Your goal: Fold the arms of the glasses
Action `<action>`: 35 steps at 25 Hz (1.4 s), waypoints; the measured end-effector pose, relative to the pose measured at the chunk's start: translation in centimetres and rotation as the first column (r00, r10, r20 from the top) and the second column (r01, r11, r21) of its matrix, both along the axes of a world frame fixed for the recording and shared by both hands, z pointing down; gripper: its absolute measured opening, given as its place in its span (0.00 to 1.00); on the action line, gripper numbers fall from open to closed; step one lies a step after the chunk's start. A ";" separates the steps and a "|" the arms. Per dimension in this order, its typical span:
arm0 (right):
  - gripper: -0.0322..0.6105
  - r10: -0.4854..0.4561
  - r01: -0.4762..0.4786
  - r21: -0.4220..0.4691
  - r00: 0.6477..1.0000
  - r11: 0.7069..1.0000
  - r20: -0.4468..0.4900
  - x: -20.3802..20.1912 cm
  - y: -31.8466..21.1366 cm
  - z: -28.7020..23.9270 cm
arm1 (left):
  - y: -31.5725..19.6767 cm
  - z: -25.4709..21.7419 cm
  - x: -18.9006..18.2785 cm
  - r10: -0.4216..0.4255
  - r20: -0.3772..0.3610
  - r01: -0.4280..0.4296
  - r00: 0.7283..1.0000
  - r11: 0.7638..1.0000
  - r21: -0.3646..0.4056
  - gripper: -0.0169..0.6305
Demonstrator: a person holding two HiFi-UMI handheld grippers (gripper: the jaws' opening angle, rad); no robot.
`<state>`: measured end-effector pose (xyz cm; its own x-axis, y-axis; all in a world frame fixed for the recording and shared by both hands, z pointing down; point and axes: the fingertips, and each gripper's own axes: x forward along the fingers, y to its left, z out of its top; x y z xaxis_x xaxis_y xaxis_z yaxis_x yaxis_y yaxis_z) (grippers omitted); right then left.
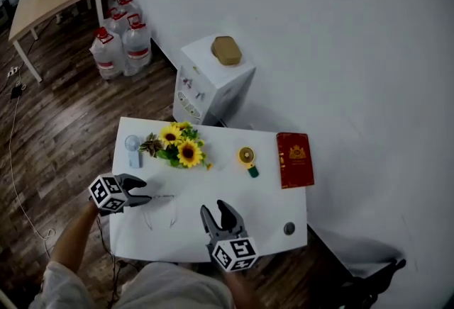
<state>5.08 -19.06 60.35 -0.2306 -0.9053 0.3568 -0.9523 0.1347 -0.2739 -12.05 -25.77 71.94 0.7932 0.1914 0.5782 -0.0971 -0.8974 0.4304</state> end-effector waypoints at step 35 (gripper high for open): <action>0.34 0.227 -0.224 -0.128 0.974 0.966 0.013 3.3 5.8 5.0 | 2.0 10.8 3.6 0.530 0.214 -0.334 0.820 0.748 -0.574 0.09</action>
